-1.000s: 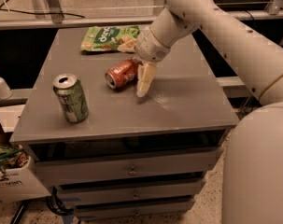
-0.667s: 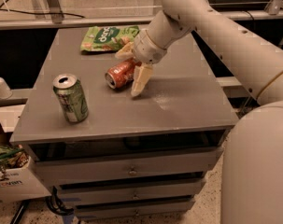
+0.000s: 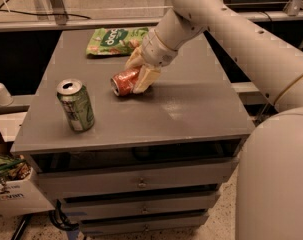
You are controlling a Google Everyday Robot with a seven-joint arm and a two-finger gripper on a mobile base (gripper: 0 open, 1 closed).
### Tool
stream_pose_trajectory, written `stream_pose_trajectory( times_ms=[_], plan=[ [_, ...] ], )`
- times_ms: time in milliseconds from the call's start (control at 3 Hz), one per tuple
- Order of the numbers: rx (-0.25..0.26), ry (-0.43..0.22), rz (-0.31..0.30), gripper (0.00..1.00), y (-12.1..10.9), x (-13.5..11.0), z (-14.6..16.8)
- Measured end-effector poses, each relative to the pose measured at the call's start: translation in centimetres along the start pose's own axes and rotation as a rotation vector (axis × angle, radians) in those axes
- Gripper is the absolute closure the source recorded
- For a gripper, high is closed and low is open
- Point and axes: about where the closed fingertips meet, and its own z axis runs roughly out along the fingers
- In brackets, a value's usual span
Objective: Pick coke can
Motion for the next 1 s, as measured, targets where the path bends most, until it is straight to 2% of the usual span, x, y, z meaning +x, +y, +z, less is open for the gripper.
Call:
stream_pose_trajectory(
  times_ms=[333,667,1000],
  plan=[
    [0.029,-0.026,0.011,0.88,-0.6,-0.4,-1.6],
    [0.073,-0.084,0.011,1.0,-0.4,-2.0,-4.4],
    [0.113,-0.136,0.01,1.0,0.0,-3.7,-7.2]
  ],
)
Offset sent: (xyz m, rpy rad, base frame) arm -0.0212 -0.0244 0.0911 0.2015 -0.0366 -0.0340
